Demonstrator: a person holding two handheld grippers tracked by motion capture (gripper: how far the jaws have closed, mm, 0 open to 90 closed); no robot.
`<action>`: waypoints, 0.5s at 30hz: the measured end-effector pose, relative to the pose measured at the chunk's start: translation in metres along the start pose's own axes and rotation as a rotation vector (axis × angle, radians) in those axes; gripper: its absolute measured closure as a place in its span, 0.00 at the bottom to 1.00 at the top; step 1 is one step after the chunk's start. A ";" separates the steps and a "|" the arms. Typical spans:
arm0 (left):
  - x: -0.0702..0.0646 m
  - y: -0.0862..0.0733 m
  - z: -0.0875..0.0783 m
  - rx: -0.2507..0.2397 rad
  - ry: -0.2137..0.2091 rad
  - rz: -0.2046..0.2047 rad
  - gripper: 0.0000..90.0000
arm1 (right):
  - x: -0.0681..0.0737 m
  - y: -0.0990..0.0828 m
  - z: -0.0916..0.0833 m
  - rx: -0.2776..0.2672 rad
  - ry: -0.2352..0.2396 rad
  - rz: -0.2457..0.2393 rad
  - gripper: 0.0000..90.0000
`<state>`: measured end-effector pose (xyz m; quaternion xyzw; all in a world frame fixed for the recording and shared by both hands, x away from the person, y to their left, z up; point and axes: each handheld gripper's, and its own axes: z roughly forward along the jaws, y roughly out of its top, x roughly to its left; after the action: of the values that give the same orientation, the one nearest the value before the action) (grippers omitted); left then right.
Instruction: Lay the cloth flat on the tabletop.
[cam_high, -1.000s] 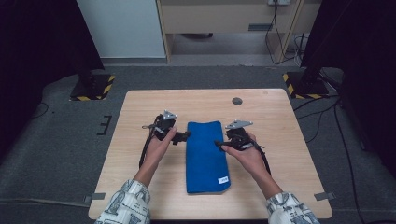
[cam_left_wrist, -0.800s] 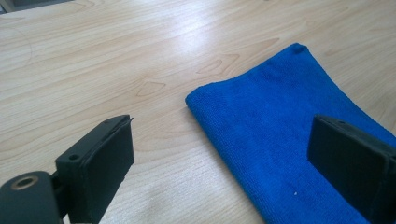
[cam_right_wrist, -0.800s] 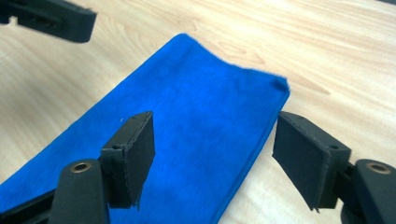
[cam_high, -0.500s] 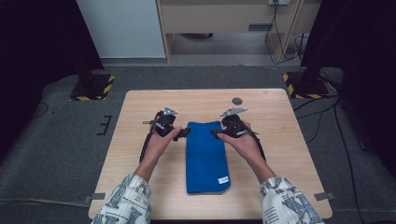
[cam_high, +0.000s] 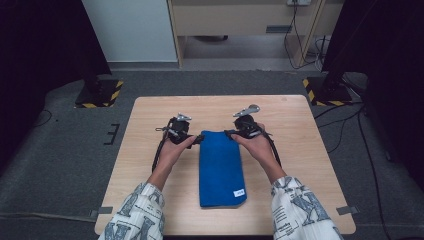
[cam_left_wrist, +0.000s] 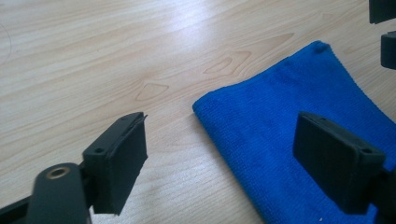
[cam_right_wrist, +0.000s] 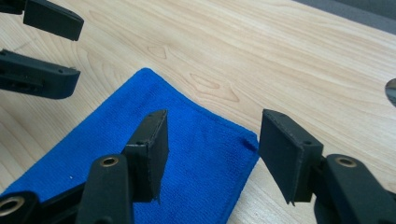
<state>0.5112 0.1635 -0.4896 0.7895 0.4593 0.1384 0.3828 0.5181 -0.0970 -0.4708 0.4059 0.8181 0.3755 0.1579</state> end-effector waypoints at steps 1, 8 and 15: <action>0.001 0.000 0.001 0.000 0.000 -0.003 0.22 | 0.000 -0.001 0.002 0.003 0.001 -0.004 0.47; 0.003 -0.003 0.011 -0.008 -0.015 -0.003 0.32 | -0.008 -0.004 0.014 0.014 -0.017 0.005 0.49; 0.001 -0.004 0.029 0.020 -0.004 0.022 0.34 | -0.019 -0.010 0.028 0.035 -0.044 0.032 0.47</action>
<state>0.5254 0.1514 -0.5122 0.7986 0.4511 0.1367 0.3742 0.5401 -0.1018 -0.4976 0.4298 0.8144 0.3543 0.1628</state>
